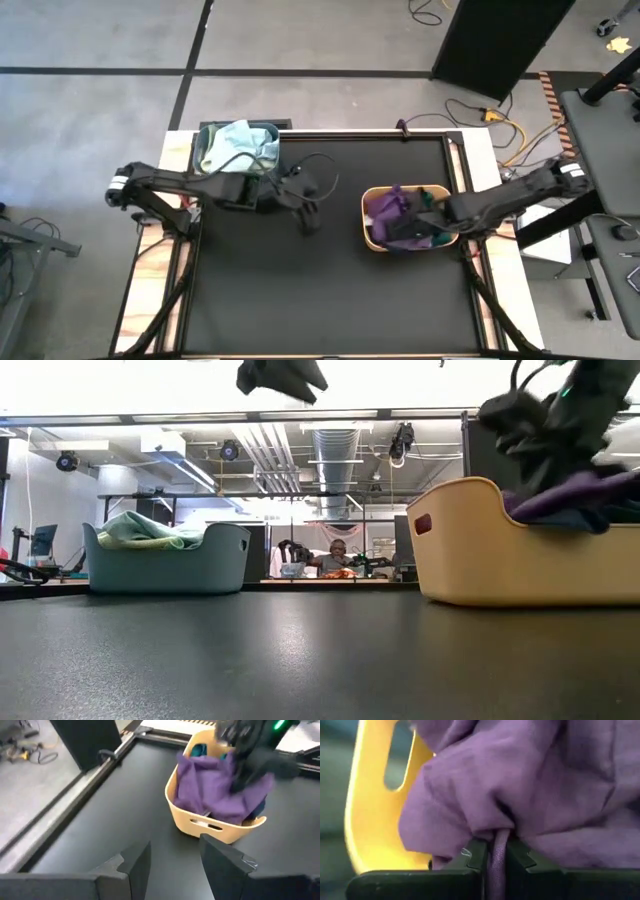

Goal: Sort towels by color in basket
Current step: Put the violet towel into the yellow bin

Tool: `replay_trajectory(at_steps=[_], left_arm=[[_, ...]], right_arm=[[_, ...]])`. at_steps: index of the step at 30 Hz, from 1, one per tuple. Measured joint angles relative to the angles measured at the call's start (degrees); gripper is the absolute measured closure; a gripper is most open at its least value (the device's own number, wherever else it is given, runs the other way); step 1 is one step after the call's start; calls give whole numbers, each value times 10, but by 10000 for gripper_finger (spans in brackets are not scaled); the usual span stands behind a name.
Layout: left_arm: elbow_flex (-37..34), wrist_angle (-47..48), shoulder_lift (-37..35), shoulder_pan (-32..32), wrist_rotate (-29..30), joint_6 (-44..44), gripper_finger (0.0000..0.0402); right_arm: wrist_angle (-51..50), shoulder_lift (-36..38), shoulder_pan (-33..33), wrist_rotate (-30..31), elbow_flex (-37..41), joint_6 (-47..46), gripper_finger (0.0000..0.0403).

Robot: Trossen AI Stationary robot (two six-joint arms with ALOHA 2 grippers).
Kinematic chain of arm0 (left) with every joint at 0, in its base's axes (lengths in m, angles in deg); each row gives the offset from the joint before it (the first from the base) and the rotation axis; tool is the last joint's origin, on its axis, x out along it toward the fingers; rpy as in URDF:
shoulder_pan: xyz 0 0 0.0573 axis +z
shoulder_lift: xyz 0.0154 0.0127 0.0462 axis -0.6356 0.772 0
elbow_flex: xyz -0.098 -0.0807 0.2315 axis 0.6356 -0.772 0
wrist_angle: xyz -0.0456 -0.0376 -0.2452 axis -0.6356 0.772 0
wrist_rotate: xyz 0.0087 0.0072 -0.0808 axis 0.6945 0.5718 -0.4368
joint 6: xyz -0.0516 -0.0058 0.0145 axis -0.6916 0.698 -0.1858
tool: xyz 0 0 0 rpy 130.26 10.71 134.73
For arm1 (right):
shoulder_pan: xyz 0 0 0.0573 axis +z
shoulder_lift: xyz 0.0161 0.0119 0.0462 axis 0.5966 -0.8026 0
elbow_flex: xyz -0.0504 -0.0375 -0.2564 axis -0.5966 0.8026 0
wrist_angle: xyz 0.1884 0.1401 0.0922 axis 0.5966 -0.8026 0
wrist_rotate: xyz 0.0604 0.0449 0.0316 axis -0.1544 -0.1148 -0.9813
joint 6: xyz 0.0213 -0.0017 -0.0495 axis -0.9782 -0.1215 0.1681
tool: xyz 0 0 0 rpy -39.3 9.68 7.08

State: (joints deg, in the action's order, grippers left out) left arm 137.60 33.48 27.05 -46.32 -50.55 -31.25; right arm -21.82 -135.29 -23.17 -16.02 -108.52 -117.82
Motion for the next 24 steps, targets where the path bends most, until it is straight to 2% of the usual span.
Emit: replay_trajectory(at_steps=[3,6,10,15,18,21,24], left_arm=[[31,31,-11,3,4,24,249],[51,31,-32,5,4,41,249],[58,19,-77,-4,-25,71,249],[36,18,-145,-27,-49,66,249],[-16,-28,-200,-48,-50,88,249],[-115,-163,-276,-60,-30,108,249],[-224,-301,-347,-53,-26,121,249]], right_arm=[[39,-52,-25,-1,12,-9,371],[54,-107,-50,-19,12,-5,343],[57,-151,-71,-55,5,11,274],[50,-148,-78,-74,-32,82,179],[45,-134,-81,-103,-65,126,128],[12,-109,-68,-145,-117,173,91],[-45,-85,-43,-97,-169,181,70]])
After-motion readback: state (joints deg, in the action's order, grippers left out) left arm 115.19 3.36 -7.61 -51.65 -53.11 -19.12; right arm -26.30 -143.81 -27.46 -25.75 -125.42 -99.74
